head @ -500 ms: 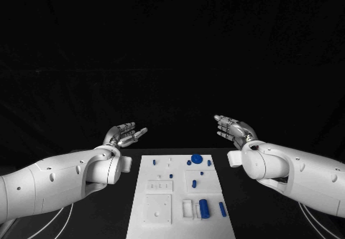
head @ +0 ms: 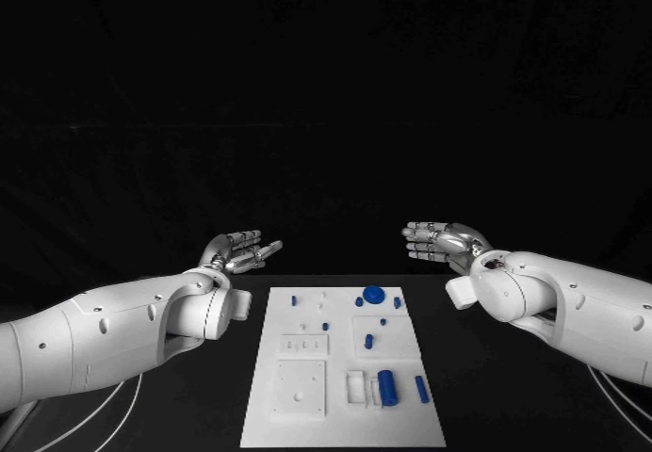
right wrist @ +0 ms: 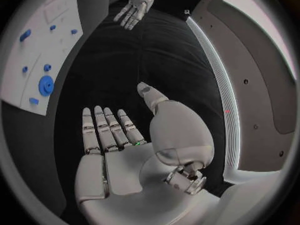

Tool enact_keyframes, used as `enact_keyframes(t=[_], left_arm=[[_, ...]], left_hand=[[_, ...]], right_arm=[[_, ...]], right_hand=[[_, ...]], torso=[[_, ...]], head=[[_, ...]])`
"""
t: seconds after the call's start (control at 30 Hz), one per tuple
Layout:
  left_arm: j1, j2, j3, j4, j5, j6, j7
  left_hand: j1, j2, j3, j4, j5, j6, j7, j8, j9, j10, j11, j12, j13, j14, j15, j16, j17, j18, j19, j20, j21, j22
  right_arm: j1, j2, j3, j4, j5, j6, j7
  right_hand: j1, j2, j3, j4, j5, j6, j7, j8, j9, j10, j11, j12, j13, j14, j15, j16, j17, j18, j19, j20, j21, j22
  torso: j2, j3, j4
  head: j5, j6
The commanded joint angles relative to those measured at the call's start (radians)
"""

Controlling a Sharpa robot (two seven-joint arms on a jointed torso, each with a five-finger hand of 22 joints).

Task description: Assemble the parts on the task board

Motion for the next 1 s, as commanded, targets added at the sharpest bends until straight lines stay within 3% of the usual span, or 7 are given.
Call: enact_keyframes(t=[0.03,0.17,0.27,0.37,0.57,0.9,1.0], left_arm=[[0.002,0.0,0.001,0.002,-0.01,0.045,-0.001],[0.002,-0.003,0.001,0.005,-0.011,0.087,0.012],[0.002,-0.013,0.001,0.016,-0.014,0.112,0.024],[0.004,-0.028,0.001,0.035,-0.017,0.139,0.037],[0.016,-0.066,0.014,0.08,-0.02,0.206,0.06],[0.045,-0.106,0.027,0.154,-0.061,0.256,0.035],[0.049,-0.115,0.03,0.179,-0.063,0.26,0.031]], left_hand=[[0.001,0.018,0.01,-0.003,0.003,0.021,0.007,0.006,0.002,0.027,0.007,0.006,0.002,0.036,0.002,0.007,0.002,0.013,0.031,-0.001,0.008,0.003],[-0.027,0.086,0.018,-0.072,0.0,0.173,0.026,0.013,0.008,0.209,0.025,0.008,0.008,0.207,0.017,0.012,0.008,0.015,0.102,-0.021,0.015,0.006],[-0.042,0.137,0.0,-0.144,0.002,0.33,0.022,0.019,0.016,0.453,0.025,0.017,0.017,0.443,0.019,0.036,0.017,-0.04,0.189,-0.097,0.047,0.014],[-0.047,0.165,-0.017,-0.205,0.004,0.374,0.015,0.022,0.018,0.479,0.016,0.021,0.017,0.483,0.003,0.026,0.019,-0.087,0.223,-0.136,0.05,0.008],[-0.047,0.191,-0.028,-0.257,0.005,0.39,0.013,0.023,0.019,0.492,0.009,0.021,0.017,0.511,-0.008,0.03,0.02,-0.102,0.248,-0.154,0.051,0.009],[-0.065,0.162,-0.04,-0.268,0.002,0.381,0.014,0.023,0.019,0.47,0.012,0.021,0.017,0.535,-0.013,0.03,0.022,-0.101,0.269,-0.161,0.062,0.01],[-0.067,0.16,-0.038,-0.266,0.002,0.385,0.014,0.023,0.019,0.473,0.012,0.022,0.017,0.539,-0.015,0.03,0.022,-0.101,0.271,-0.162,0.063,0.01]], right_arm=[[-0.001,0.006,0.001,-0.013,-0.259,0.049,0.014],[-0.003,0.019,0.001,-0.04,-0.453,0.052,0.017],[-0.004,0.035,0.001,-0.066,-0.6,0.048,0.019],[-0.004,0.056,0.001,-0.089,-0.752,0.038,0.021],[-0.004,0.101,0.005,-0.121,-1.014,0.036,-0.023],[-0.004,0.177,0.008,-0.172,-1.367,0.014,-0.147],[-0.005,0.19,0.008,-0.179,-1.414,0.002,-0.17]], right_hand=[[0.058,-0.008,-0.026,-0.012,0.017,0.087,0.033,0.009,0.004,0.085,-0.008,0.007,0.004,0.112,-0.006,0.007,0.005,-0.007,0.084,-0.02,0.012,0.005],[0.099,-0.025,0.017,-0.054,0.045,0.314,0.015,0.017,0.015,0.329,-0.043,0.012,0.014,0.421,-0.054,0.015,0.016,-0.014,0.374,-0.066,0.056,0.021],[0.1,-0.037,0.07,-0.07,0.025,0.47,-0.002,0.028,0.024,0.466,-0.075,0.022,0.017,0.575,-0.113,0.033,0.027,-0.013,0.514,-0.12,0.099,0.027],[0.104,-0.049,0.099,-0.086,0.007,0.522,-0.011,0.031,0.027,0.532,-0.104,0.022,0.017,0.723,-0.17,0.065,0.049,-0.001,0.653,-0.174,0.156,0.043],[0.099,-0.072,0.072,-0.094,0.009,0.557,-0.027,0.027,0.025,0.601,-0.138,0.021,0.018,0.895,-0.232,0.185,0.159,0.011,0.873,-0.252,0.257,0.081],[0.079,-0.135,0.182,-0.106,-0.048,0.579,-0.041,0.025,0.025,0.615,-0.149,0.02,0.018,0.869,-0.246,0.577,0.479,0.018,0.939,-0.288,0.43,0.212],[0.074,-0.153,0.224,-0.095,-0.055,0.581,-0.04,0.024,0.025,0.617,-0.15,0.02,0.018,0.859,-0.245,0.664,0.538,-0.008,0.952,-0.3,0.479,0.258]], torso=[[-0.001,-0.0015,-0.0015],[-0.001,-0.0015,-0.0004],[0.001,-0.0017,-0.0009],[0.009,-0.0032,0.003],[0.036,-0.01,0.0124],[0.099,-0.0127,0.0498],[0.113,-0.0126,0.0561]], head=[[0.004,-0.013],[0.005,-0.019],[0.007,-0.021],[0.008,-0.022],[0.004,-0.012],[-0.014,0.006],[-0.017,0.008]])
